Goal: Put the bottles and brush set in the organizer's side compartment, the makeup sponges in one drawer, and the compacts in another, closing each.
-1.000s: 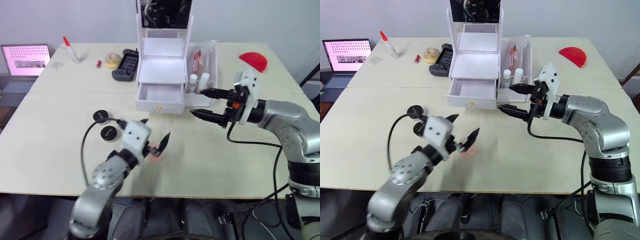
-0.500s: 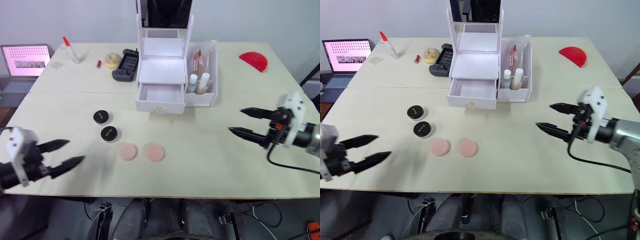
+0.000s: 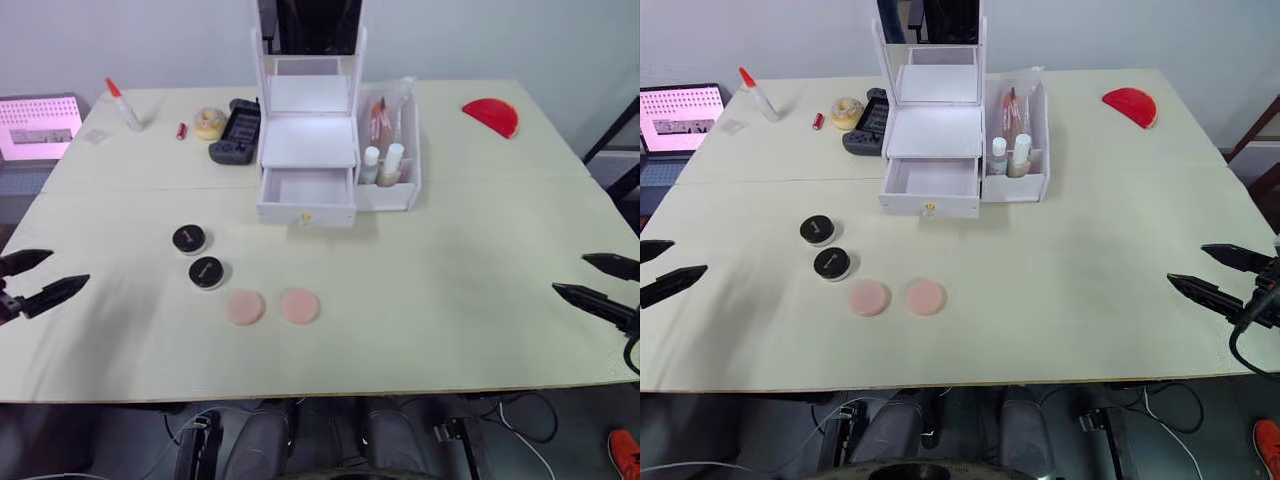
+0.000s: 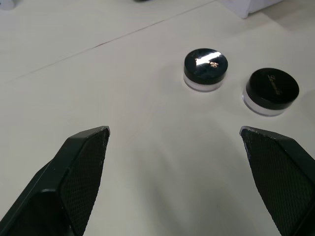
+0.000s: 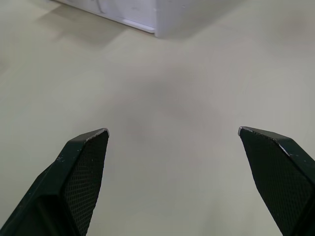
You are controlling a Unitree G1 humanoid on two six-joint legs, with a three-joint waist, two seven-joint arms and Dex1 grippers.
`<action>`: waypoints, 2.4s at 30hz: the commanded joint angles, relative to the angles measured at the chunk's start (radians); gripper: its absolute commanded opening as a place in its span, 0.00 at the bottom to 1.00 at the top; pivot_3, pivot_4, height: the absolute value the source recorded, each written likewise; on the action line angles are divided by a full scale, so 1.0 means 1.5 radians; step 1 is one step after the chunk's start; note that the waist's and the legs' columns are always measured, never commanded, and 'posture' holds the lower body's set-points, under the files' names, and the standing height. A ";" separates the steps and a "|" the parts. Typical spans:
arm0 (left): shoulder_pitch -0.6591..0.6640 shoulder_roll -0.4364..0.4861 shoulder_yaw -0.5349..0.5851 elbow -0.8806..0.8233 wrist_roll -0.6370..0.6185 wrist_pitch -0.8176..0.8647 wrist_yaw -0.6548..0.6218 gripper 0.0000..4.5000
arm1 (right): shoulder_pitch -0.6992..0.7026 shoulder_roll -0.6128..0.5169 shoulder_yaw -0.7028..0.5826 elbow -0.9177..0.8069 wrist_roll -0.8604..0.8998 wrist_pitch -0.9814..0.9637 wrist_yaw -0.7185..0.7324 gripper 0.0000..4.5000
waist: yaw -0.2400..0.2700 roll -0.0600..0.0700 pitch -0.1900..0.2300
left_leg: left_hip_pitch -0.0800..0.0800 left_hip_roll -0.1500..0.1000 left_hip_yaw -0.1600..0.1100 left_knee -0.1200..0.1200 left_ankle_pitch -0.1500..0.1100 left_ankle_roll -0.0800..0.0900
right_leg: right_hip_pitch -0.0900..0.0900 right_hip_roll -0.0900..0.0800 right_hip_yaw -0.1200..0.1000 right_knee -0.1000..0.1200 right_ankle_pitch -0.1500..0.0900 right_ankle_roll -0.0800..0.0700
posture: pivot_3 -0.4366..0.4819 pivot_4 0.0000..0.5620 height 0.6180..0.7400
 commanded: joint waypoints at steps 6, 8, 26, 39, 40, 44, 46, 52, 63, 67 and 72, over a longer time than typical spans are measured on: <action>-0.021 0.020 -0.005 0.017 0.007 -0.021 -0.013 0.99 | 0.006 0.012 -0.026 -0.023 0.011 -0.012 -0.017 1.00 | 0.001 0.000 0.000 | 0.000 0.000 0.000 0.000 0.000 0.000 | 0.000 0.000 0.000 0.000 0.000 0.000 | 0.48 0.27 0.98; -0.027 0.012 -0.026 -0.011 0.005 -0.016 -0.015 0.99 | -0.003 0.007 -0.014 -0.066 0.023 0.005 -0.028 1.00 | 0.002 0.000 0.000 | 0.000 0.000 0.000 0.001 0.000 0.000 | 0.000 0.000 0.000 0.000 0.000 0.000 | 0.48 0.27 0.98; -0.186 -0.202 -0.493 -0.388 0.008 0.108 0.046 0.99 | -0.395 0.030 0.377 -0.331 0.164 0.164 -0.166 1.00 | 0.005 -0.001 0.000 | 0.000 0.000 0.000 0.003 0.001 0.001 | 0.001 0.002 0.000 0.001 0.001 0.000 | 0.48 0.27 0.98; -0.266 -0.261 -0.593 -0.233 0.128 -0.007 0.034 0.99 | -0.529 0.082 0.466 -0.257 0.124 0.154 -0.166 1.00 | 0.006 -0.001 0.001 | 0.000 0.000 0.000 0.003 0.001 0.002 | 0.001 0.003 -0.001 0.001 0.001 0.001 | 0.48 0.27 0.98; -0.271 -0.267 -0.596 -0.225 0.133 -0.011 0.035 0.99 | -0.532 0.084 0.465 -0.252 0.119 0.151 -0.167 1.00 | 0.005 -0.001 0.001 | 0.000 -0.001 0.000 0.003 0.001 0.002 | 0.001 0.002 0.000 0.001 0.001 0.001 | 0.48 0.27 0.98; -0.285 -0.286 -0.610 -0.208 0.152 -0.012 0.038 0.99 | -0.536 0.087 0.457 -0.241 0.110 0.144 -0.171 1.00 | 0.005 -0.001 0.001 | 0.000 -0.001 0.000 0.003 0.001 0.002 | 0.001 0.002 -0.001 0.002 0.002 0.002 | 0.48 0.27 0.98; -0.286 -0.288 -0.612 -0.206 0.153 -0.003 0.032 0.99 | -0.536 0.087 0.454 -0.240 0.108 0.144 -0.171 1.00 | 0.003 -0.001 0.001 | 0.000 -0.001 0.000 0.003 0.001 0.002 | 0.000 0.002 0.000 0.002 0.002 0.002 | 0.48 0.27 0.98; -0.285 -0.288 -0.622 -0.206 0.157 0.027 0.024 0.99 | -0.536 0.093 0.452 -0.245 0.106 0.149 -0.178 1.00 | 0.004 -0.001 0.001 | 0.000 0.000 0.000 0.003 0.001 0.002 | 0.000 0.003 0.000 0.002 0.002 0.002 | 0.48 0.27 0.98; -0.278 -0.279 -0.625 -0.218 0.165 0.050 0.025 0.94 | -0.537 0.098 0.459 -0.247 0.103 0.151 -0.193 1.00 | 0.003 -0.001 0.000 | 0.000 0.000 0.000 0.003 0.001 0.002 | 0.000 0.003 0.000 0.002 0.002 0.002 | 0.48 0.27 0.98; -0.277 -0.277 -0.622 -0.224 0.164 0.059 0.026 0.61 | -0.538 0.101 0.459 -0.249 0.103 0.153 -0.199 1.00 | 0.004 -0.001 0.000 | 0.000 0.000 0.000 0.003 0.001 0.002 | 0.000 0.003 0.000 0.002 0.002 0.002 | 0.48 0.27 0.98; -0.277 -0.275 -0.615 -0.234 0.158 0.072 0.028 0.61 | -0.539 0.103 0.458 -0.249 0.100 0.155 -0.203 1.00 | 0.003 -0.001 0.000 | 0.000 0.000 0.000 0.003 0.001 0.002 | 0.000 0.003 0.000 0.002 0.002 0.002 | 0.48 0.27 0.98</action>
